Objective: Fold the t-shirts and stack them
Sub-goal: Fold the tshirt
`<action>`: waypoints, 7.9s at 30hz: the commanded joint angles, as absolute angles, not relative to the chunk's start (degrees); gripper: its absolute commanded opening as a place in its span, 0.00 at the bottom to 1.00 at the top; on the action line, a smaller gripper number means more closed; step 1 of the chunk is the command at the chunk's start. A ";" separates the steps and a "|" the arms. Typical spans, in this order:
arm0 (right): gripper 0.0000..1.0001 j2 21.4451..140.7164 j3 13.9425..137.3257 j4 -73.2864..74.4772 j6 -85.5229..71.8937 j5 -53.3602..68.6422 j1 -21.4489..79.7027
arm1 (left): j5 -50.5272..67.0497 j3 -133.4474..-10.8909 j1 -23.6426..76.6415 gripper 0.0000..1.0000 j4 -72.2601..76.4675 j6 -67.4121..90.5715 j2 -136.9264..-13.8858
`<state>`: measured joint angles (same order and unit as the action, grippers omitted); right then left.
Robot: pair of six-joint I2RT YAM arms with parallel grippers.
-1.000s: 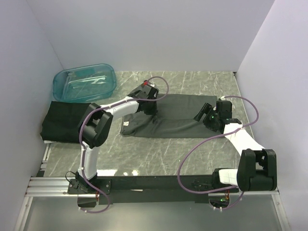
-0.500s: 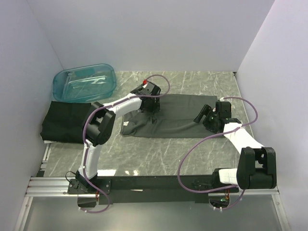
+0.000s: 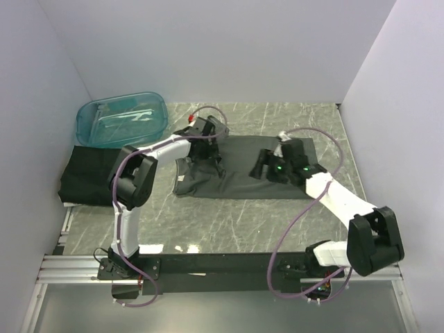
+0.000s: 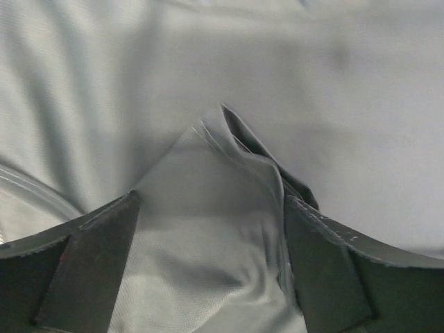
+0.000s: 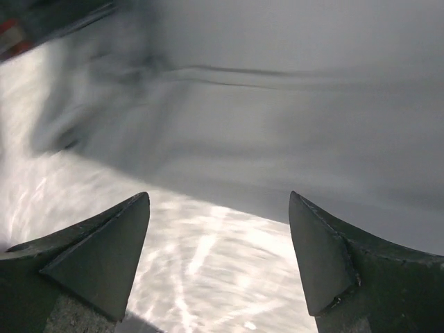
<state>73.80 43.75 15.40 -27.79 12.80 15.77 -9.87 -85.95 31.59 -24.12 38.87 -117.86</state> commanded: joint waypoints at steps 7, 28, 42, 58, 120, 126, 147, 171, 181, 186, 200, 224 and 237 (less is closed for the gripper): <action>0.82 89.96 58.61 4.84 -24.70 17.93 27.42 | -7.73 -83.85 27.07 0.84 -18.54 38.94 -113.03; 0.20 121.28 88.77 15.99 -19.95 7.91 30.94 | -6.78 -82.63 23.55 0.93 -18.46 37.44 -107.76; 0.26 110.69 87.11 20.04 -19.68 3.19 30.76 | 5.20 -59.34 32.05 0.99 -11.69 42.01 -87.20; 0.66 81.04 45.45 13.18 -30.33 7.64 4.67 | -0.44 -52.21 29.01 0.99 -9.22 44.03 -92.90; 0.92 58.62 38.58 24.52 -26.63 11.95 -1.67 | -0.44 -65.04 37.09 0.99 -23.03 47.73 -96.41; 0.92 59.76 38.41 24.17 -26.54 11.78 -1.67 | 1.58 -66.09 37.53 0.99 -21.71 47.99 -100.10; 0.92 57.92 41.04 25.84 -26.89 5.11 -1.67 | -19.41 -74.70 37.27 0.99 -34.17 48.08 -96.68; 0.92 59.41 42.36 24.35 -27.42 0.09 -1.67 | -8.27 -120.59 21.09 0.83 -34.99 34.28 -135.61; 0.92 61.08 42.01 24.08 -27.68 0.26 -1.67 | -8.52 -118.91 21.09 0.43 -35.33 34.28 -136.49; 0.92 62.31 42.19 24.17 -27.42 0.53 -1.67 | -8.35 -119.09 21.09 0.15 -36.65 34.01 -136.32; 0.92 66.61 46.75 23.47 -28.39 -3.86 -1.67 | -14.24 -112.77 21.36 0.00 -36.65 33.49 -127.19; 0.68 116.26 90.08 36.29 -27.60 -16.69 -0.71 | -15.56 -99.77 22.15 0.00 -31.47 36.04 -117.87; 0.55 122.43 94.66 40.08 -28.91 -19.25 1.23 | -13.98 -91.94 22.15 0.00 -27.95 37.26 -112.59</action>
